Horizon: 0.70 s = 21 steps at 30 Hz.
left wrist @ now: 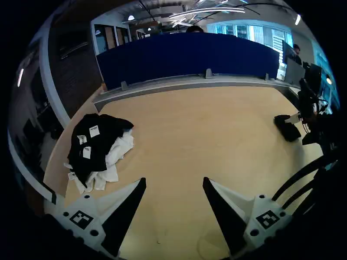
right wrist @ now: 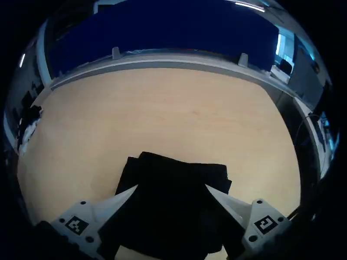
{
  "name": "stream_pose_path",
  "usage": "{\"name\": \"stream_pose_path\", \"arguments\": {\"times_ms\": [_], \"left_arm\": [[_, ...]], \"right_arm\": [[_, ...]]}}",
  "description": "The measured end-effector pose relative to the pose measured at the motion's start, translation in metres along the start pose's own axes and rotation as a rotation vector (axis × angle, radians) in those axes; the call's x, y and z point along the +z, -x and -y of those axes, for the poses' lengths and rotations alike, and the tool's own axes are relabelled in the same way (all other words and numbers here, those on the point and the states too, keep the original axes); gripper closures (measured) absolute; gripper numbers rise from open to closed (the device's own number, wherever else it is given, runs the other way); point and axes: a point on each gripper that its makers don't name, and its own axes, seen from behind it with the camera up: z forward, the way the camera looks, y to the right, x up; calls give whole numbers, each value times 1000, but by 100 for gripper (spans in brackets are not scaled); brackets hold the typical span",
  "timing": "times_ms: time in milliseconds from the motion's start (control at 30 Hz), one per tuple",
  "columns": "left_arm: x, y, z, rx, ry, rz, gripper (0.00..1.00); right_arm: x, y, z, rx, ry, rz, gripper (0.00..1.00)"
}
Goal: Fold towel
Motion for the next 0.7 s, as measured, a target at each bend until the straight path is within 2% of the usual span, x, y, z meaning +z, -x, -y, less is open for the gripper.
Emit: {"name": "stream_pose_path", "arguments": {"times_ms": [200, 467, 700], "left_arm": [[2, -1, 0, 1, 3, 0, 2], [5, -6, -3, 0, 16, -7, 2], [6, -8, -7, -4, 30, -20, 3]], "right_arm": [[-6, -10, 0, -6, 1, -21, 0], [-38, -33, 5, -18, 4, -100, 0], [-64, -26, 19, -21, 6, -123, 0]]}}
